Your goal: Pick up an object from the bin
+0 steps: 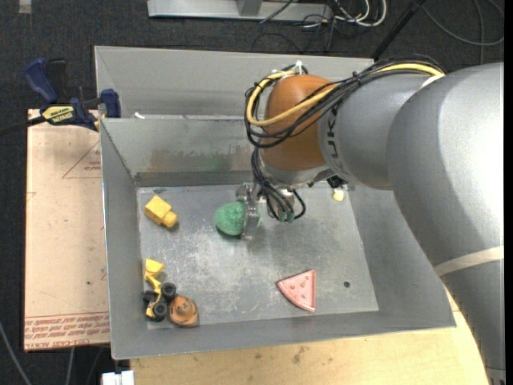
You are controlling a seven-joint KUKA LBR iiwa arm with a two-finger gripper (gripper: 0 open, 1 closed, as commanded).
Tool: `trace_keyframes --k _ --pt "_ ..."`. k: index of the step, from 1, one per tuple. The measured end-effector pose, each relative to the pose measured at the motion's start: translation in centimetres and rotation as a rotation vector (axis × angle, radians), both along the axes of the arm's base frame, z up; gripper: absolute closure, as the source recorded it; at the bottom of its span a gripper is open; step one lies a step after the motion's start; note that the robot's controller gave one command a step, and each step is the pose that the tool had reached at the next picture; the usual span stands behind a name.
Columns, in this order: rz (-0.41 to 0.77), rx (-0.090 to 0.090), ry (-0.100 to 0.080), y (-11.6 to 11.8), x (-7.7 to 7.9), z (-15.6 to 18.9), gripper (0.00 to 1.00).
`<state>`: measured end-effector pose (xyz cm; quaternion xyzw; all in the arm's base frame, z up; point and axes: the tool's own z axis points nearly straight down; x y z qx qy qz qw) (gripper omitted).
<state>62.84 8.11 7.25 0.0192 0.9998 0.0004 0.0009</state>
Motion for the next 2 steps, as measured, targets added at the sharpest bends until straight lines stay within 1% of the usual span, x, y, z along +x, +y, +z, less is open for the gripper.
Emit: trace_keyframes --k 1,2 --pt "0.001 0.0 0.0 0.0 0.0 0.0 1.0" --pt "-0.021 0.001 -0.01 -1.5 -2.8 18.3 1.0"
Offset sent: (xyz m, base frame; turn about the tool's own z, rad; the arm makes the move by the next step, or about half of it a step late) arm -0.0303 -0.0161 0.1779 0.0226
